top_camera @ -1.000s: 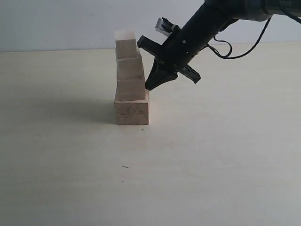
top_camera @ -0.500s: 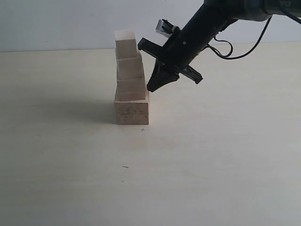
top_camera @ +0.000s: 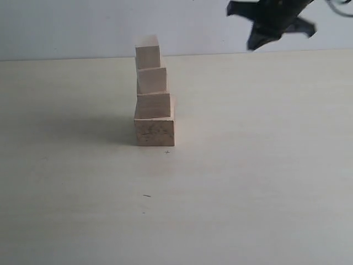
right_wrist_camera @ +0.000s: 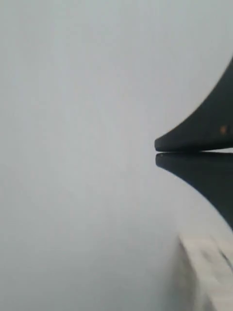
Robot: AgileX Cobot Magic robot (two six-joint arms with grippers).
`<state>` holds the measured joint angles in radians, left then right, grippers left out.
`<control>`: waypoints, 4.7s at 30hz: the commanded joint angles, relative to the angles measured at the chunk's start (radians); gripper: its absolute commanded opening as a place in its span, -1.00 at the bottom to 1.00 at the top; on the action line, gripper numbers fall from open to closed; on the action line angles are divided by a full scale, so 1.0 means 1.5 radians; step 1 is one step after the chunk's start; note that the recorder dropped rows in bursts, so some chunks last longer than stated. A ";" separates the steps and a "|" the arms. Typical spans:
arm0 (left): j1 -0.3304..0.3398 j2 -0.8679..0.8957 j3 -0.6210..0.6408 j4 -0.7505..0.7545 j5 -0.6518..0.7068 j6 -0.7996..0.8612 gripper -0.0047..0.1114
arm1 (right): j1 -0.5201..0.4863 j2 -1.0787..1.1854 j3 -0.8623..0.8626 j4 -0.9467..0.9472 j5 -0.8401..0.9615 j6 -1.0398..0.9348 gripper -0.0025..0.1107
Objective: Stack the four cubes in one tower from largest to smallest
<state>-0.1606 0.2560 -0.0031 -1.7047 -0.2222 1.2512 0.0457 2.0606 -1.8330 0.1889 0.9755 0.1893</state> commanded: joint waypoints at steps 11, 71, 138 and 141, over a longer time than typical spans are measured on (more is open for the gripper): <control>-0.004 -0.106 -0.031 0.101 -0.075 0.001 -0.92 | -0.014 -0.430 0.359 -0.568 -0.367 0.274 -0.96; -0.001 -0.171 -0.029 0.054 -0.012 0.005 -0.92 | -0.096 -1.374 1.222 -0.007 -0.427 -0.257 -0.96; 0.002 -0.117 0.002 1.025 0.349 -0.770 -0.92 | -0.096 -1.374 1.222 -0.003 -0.424 -0.257 -0.96; 0.002 -0.117 0.002 1.025 0.349 -0.770 -0.92 | -0.096 -1.374 1.222 -0.003 -0.424 -0.257 -0.96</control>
<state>-0.1579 0.0812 0.0027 -0.1624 0.2993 0.1044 -0.0923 0.0060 -0.0024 0.1882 0.3415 -0.1974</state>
